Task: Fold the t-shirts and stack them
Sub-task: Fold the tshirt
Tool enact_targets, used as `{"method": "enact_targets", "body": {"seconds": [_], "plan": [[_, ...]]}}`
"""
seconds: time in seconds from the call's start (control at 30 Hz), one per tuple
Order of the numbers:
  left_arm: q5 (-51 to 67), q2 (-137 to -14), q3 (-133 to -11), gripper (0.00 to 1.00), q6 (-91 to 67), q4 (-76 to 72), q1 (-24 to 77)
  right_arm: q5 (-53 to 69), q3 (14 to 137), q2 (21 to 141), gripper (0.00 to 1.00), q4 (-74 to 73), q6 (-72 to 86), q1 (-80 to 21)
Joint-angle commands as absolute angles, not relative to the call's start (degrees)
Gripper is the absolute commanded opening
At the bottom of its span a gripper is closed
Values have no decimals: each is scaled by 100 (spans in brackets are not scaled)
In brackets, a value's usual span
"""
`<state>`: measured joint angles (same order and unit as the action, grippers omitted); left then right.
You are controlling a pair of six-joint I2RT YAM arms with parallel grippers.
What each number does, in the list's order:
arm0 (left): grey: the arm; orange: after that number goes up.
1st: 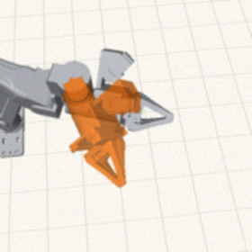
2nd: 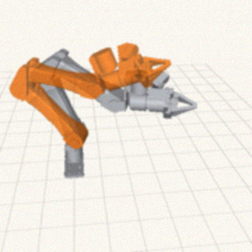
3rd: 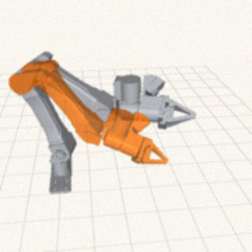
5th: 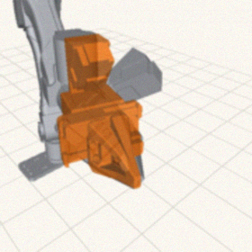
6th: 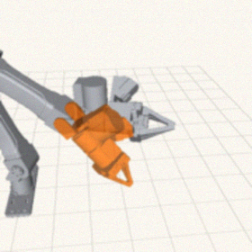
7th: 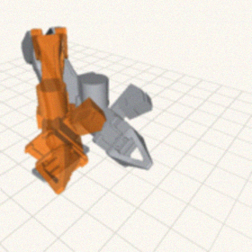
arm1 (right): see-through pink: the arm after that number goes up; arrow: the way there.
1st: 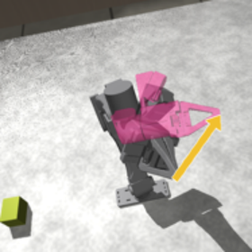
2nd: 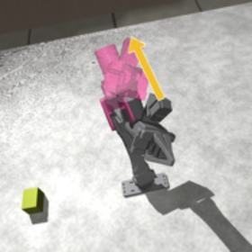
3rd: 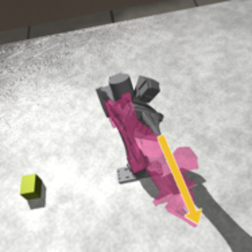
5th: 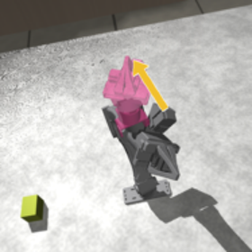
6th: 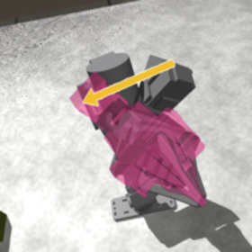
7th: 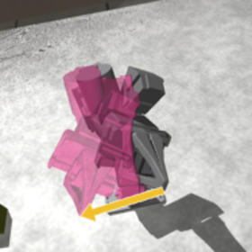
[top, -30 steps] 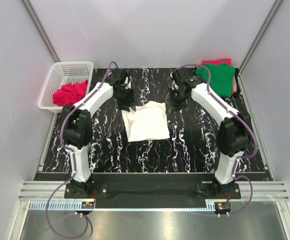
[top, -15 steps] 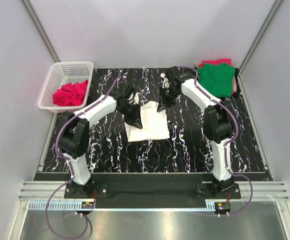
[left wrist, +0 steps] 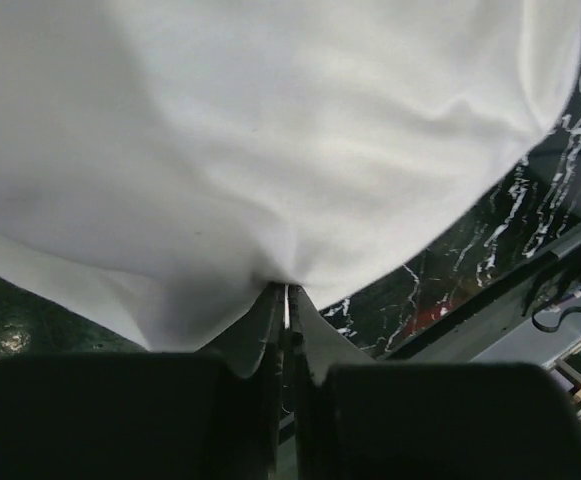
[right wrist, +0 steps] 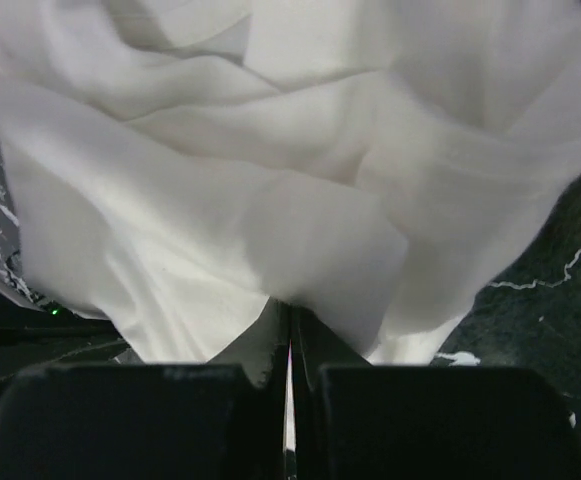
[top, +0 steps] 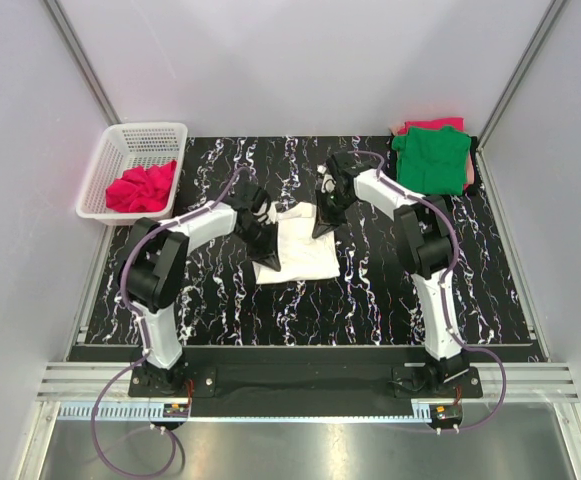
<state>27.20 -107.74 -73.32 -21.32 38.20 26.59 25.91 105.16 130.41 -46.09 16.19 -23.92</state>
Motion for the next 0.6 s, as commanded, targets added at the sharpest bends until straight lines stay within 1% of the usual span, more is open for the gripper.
{"method": "enact_targets", "body": {"seconds": [0.0, 0.07, 0.33, 0.57], "plan": [[2505, -10740, -6865, 5, -2030, 3437, 2619, 2356, 10529, 13271, 0, -4324, 1529, -2312], [2514, -10661, -6550, 0, -2048, 3305, 2575, 2260, 10529, 13342, 0, -4246, 1538, -2277], [2470, -10047, -5424, 0, -2092, 2988, 2461, 2092, 10740, 13570, 0, -4201, 1582, -2145], [2443, -9712, -5133, 0, -2171, 2971, 2391, 1995, 10854, 13483, 0, -4228, 1573, -1987]]}}
